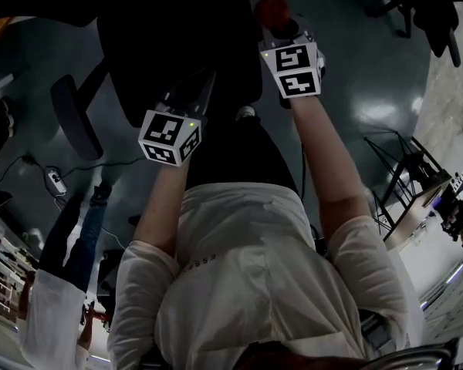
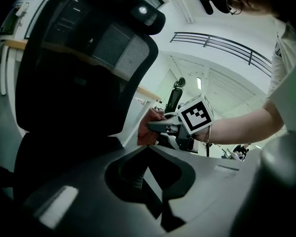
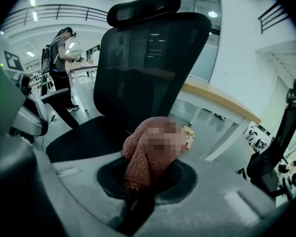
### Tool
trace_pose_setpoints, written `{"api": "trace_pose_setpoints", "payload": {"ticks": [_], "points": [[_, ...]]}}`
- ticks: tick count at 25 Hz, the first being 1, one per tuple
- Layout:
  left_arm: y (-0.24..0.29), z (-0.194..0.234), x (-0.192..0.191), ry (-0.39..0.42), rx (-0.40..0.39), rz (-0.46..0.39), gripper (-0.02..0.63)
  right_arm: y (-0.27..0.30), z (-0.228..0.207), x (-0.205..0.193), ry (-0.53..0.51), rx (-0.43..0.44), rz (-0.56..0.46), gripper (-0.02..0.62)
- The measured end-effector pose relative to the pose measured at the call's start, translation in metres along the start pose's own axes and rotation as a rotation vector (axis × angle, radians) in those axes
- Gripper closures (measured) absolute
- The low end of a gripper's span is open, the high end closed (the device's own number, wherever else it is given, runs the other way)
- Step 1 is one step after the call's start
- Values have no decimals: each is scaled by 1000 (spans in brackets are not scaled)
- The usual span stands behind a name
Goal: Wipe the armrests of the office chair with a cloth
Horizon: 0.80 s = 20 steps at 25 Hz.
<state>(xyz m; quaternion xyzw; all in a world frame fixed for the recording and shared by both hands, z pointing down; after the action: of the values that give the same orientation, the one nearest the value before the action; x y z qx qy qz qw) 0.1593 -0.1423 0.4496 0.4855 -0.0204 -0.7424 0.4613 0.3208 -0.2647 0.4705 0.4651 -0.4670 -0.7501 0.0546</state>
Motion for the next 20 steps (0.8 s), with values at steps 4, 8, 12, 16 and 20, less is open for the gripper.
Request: {"api": "trace_pose_setpoints", "payload": {"ticks": [4,8,12,16,20], "points": [[-5,-3,0,17,-21,9,589,-7,16,-5,-42,10,6,546],[-27,-4,3,24,-20,-1,589,-23,39,-2,-29,21,1,546],[-30,-14,-9,23,-18,3,589,-35,45,-16,-15,29,-10,546],[-41,-36,-39,16,-5,3,589,-58,60,-43,-20,45,-20,546],[-54,-48,-61,15,3,4,589,-76,78,-59,-55,63,-33,545]]}}
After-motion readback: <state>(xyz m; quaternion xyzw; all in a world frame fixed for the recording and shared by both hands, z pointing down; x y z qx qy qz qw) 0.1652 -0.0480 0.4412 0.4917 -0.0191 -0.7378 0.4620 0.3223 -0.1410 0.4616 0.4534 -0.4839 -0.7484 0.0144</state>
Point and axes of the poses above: the fingertips, and each gripper's own axes: y forward along the fingers, z to its left, x out of its top, the point moved 7 cm from there along -y, backward along the fingers, and after that the axes turned 1 degree about z, right-handed, at the moved point
